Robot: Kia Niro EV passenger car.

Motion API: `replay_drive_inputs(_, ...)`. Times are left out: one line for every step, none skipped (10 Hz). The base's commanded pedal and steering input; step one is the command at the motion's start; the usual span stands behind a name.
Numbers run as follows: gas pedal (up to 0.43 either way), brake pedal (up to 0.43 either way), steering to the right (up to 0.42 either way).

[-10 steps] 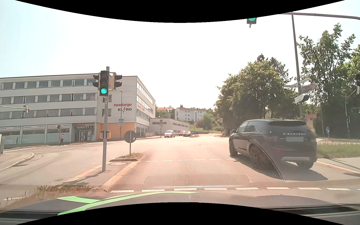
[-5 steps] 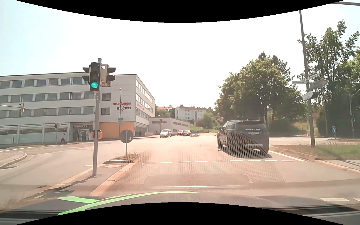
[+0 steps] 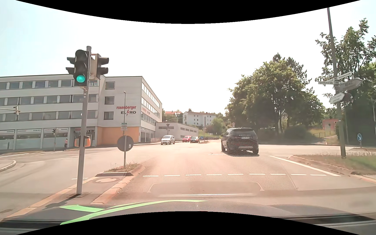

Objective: Follow the waypoints while adhering to traffic rules and regulations

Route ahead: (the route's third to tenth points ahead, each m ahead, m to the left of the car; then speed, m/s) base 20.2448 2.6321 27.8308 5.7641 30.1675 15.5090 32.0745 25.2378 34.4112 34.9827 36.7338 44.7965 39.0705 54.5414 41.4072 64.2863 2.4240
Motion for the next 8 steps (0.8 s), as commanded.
replay_drive_inputs(0.220, 0.000, -0.008)
replay_drive_inputs(0.220, 0.000, -0.009)
replay_drive_inputs(0.209, 0.000, -0.009)
replay_drive_inputs(0.197, 0.000, -0.009)
replay_drive_inputs(0.177, 0.000, -0.009)
replay_drive_inputs(0.169, 0.000, -0.009)
replay_drive_inputs(0.157, 0.000, -0.009)
replay_drive_inputs(0.138, 0.000, -0.012)
